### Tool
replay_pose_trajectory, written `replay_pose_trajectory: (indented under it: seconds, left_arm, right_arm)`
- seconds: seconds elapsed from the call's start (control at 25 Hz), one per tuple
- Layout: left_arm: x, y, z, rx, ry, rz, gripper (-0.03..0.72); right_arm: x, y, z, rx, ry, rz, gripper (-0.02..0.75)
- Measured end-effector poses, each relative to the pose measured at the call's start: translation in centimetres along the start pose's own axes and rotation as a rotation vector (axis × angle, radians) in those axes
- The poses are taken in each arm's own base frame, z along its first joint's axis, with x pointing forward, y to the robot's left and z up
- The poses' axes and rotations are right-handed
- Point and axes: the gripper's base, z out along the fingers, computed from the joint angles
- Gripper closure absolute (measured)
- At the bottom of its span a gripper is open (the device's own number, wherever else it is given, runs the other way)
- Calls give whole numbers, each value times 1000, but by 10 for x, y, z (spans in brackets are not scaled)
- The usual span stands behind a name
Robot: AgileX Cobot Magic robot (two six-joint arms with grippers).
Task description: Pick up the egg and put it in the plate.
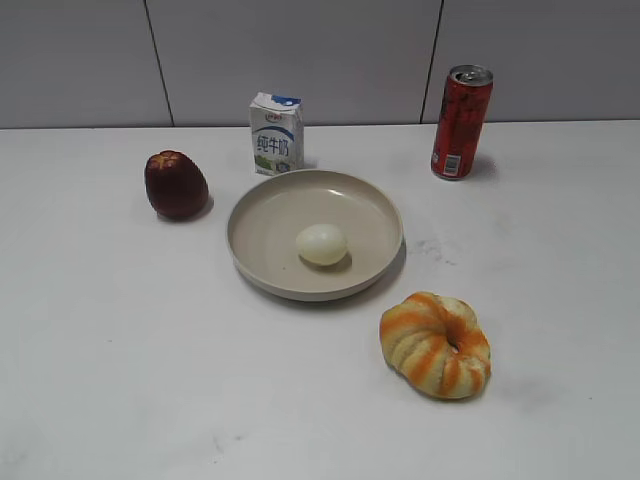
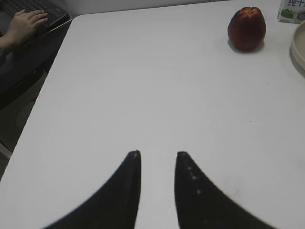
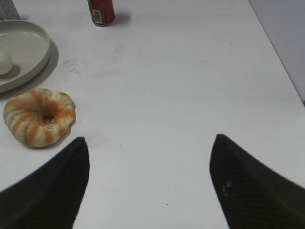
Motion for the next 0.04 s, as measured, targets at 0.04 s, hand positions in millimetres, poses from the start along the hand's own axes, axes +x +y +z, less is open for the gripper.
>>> replay_pose_trajectory:
  seconds: [0.04]
  left_arm:
    - [0, 0, 0, 0, 0, 0, 498]
  right_arm:
    - [0, 0, 0, 0, 0, 0, 146]
